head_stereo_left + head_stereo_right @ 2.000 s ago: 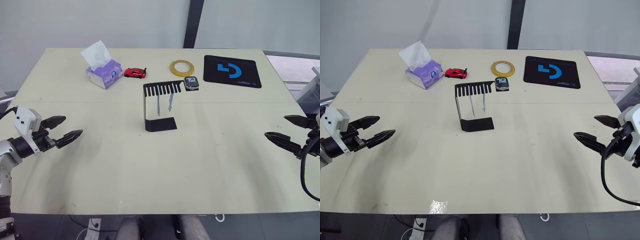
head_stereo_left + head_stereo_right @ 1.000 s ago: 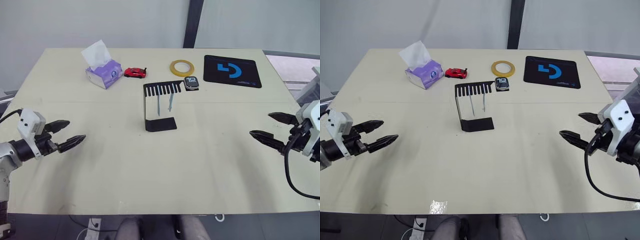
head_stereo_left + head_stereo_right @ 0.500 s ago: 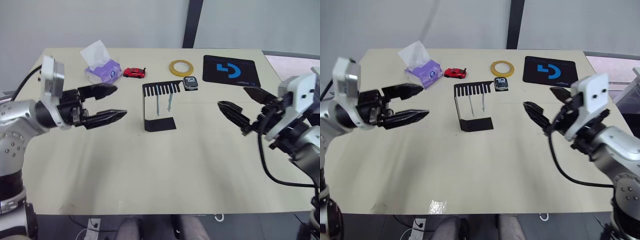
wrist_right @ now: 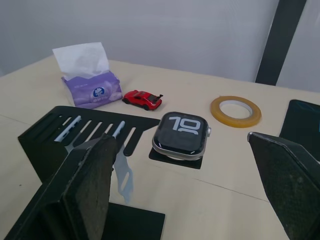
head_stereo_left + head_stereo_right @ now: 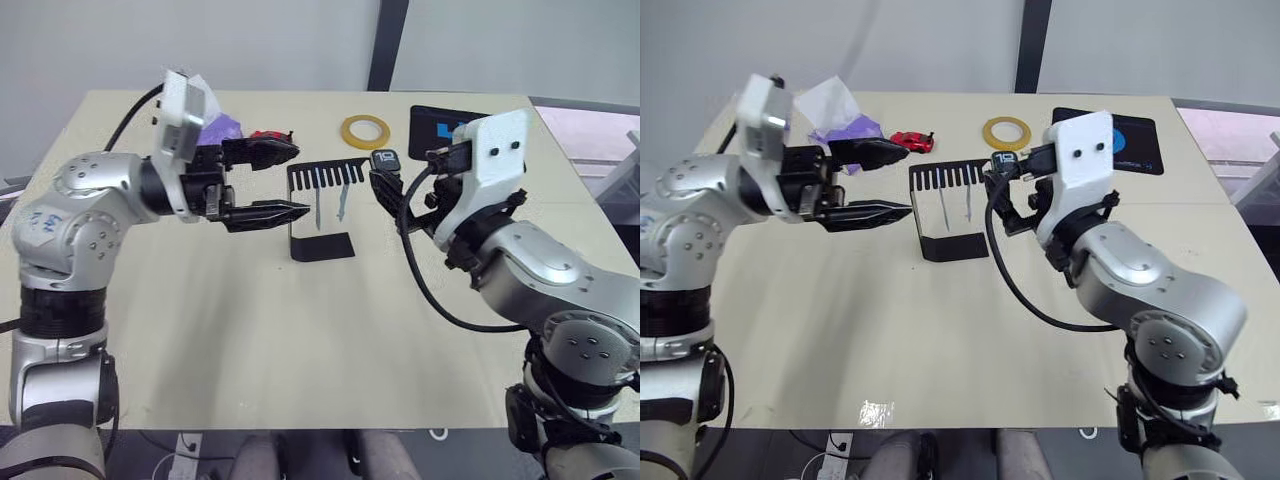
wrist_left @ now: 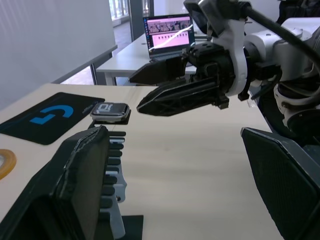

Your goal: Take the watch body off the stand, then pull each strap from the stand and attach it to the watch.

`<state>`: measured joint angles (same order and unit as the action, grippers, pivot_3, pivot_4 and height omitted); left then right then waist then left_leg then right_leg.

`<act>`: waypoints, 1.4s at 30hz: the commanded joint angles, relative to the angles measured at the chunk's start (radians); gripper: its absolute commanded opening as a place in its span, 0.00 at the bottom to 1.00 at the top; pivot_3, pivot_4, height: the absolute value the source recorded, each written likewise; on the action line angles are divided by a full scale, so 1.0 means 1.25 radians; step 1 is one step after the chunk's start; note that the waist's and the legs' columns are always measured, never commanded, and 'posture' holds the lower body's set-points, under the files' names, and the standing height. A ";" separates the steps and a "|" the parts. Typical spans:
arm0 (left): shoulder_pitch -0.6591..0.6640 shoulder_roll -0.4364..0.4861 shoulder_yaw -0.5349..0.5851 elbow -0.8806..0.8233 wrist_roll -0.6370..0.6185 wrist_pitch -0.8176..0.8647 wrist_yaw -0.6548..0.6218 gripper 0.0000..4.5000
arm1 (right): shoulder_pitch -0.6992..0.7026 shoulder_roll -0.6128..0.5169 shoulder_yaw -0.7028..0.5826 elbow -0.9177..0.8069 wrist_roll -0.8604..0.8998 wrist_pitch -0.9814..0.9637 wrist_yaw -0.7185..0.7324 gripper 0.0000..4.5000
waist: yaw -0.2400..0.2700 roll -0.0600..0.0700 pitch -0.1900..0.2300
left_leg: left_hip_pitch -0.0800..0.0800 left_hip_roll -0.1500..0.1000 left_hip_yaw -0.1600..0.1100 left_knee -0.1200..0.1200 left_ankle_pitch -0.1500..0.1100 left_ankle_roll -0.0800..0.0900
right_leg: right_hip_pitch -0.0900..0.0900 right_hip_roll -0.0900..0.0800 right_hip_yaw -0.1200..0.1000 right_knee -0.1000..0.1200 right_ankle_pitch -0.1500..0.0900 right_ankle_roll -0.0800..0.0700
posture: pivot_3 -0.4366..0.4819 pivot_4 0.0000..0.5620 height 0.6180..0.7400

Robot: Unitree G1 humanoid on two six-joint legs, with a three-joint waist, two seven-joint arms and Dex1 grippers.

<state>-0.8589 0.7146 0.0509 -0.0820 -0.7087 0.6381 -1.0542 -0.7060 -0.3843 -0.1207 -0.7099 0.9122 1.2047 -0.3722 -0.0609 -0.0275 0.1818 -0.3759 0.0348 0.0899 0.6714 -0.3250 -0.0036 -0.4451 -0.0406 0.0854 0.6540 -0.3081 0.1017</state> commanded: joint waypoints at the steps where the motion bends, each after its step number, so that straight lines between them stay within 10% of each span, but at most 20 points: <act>1: -0.021 -0.001 0.009 0.008 0.019 -0.029 -0.013 0.99 | -0.036 0.022 -0.005 -0.001 -0.029 0.001 -0.014 1.00 | -0.002 0.000 0.000 | 0.000 0.000 0.000 0.000 0.000 0.000 | 0.000 0.000 0.000 0.000 0.000 0.000 | 0.48 0.27 0.98; 42: -0.038 0.012 0.023 0.034 0.072 -0.038 -0.023 0.99 | -0.087 0.204 0.034 0.107 -0.301 -0.009 0.084 1.00 | -0.020 0.000 0.000 | -0.001 0.000 -0.002 0.001 0.000 0.000 | 0.000 -0.001 0.000 0.002 0.000 0.000 | 0.48 0.27 0.98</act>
<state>-0.8856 0.7131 0.0539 0.0046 -0.6175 0.5905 -1.0854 -0.7813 -0.1400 -0.0744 -0.5522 0.5499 1.2184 -0.2765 -0.0859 -0.0274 0.1819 -0.3767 0.0352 0.0879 0.6728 -0.3253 -0.0031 -0.4454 -0.0414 0.0848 0.6567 -0.3081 0.1017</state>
